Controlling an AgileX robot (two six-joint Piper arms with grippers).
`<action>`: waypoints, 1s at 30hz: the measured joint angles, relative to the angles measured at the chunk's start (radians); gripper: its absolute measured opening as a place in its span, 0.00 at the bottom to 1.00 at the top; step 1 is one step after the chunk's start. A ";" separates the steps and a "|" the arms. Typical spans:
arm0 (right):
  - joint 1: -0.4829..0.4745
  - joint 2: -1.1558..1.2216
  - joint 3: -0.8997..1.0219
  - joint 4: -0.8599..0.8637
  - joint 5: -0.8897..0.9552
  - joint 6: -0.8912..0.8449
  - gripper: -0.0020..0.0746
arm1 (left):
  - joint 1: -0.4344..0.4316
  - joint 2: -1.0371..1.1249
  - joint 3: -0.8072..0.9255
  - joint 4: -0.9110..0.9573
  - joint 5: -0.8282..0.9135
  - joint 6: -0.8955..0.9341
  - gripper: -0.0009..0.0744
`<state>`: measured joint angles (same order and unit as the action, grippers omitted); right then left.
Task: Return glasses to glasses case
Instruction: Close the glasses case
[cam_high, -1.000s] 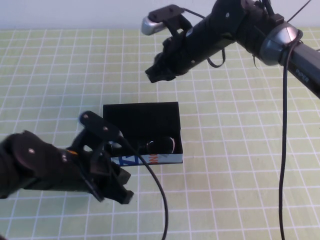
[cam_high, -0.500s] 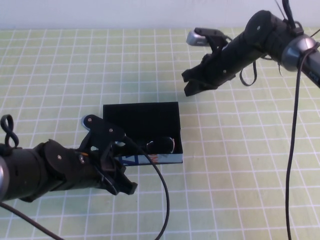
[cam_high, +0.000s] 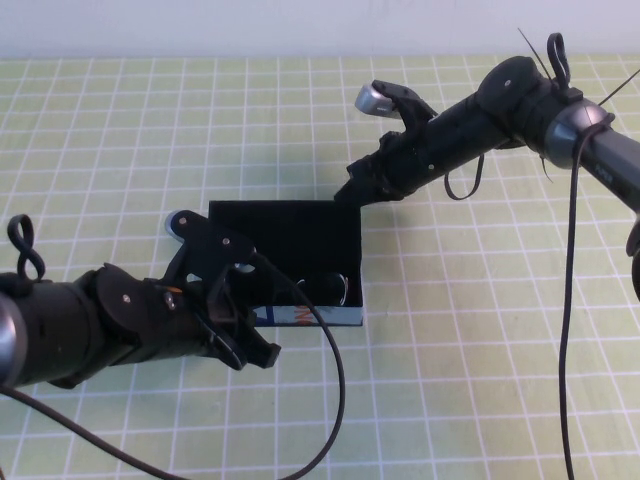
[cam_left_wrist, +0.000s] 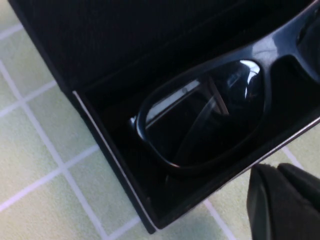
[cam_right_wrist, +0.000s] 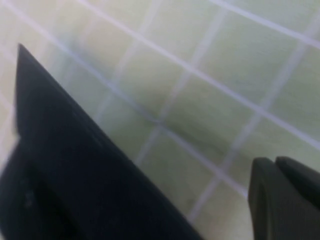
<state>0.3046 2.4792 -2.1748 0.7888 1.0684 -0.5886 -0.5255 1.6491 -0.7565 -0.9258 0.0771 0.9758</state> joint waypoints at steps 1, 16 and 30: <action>0.000 0.000 0.000 0.025 0.008 -0.023 0.01 | 0.000 0.000 0.000 0.000 -0.004 0.000 0.01; 0.045 0.000 0.000 0.078 0.134 -0.117 0.01 | 0.000 0.000 0.000 -0.002 -0.011 0.000 0.01; 0.154 -0.106 0.044 0.040 0.144 -0.093 0.00 | 0.000 -0.190 -0.062 0.106 0.213 0.042 0.01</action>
<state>0.4586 2.3729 -2.1304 0.8286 1.2122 -0.6821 -0.5255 1.4588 -0.8181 -0.8200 0.2896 1.0174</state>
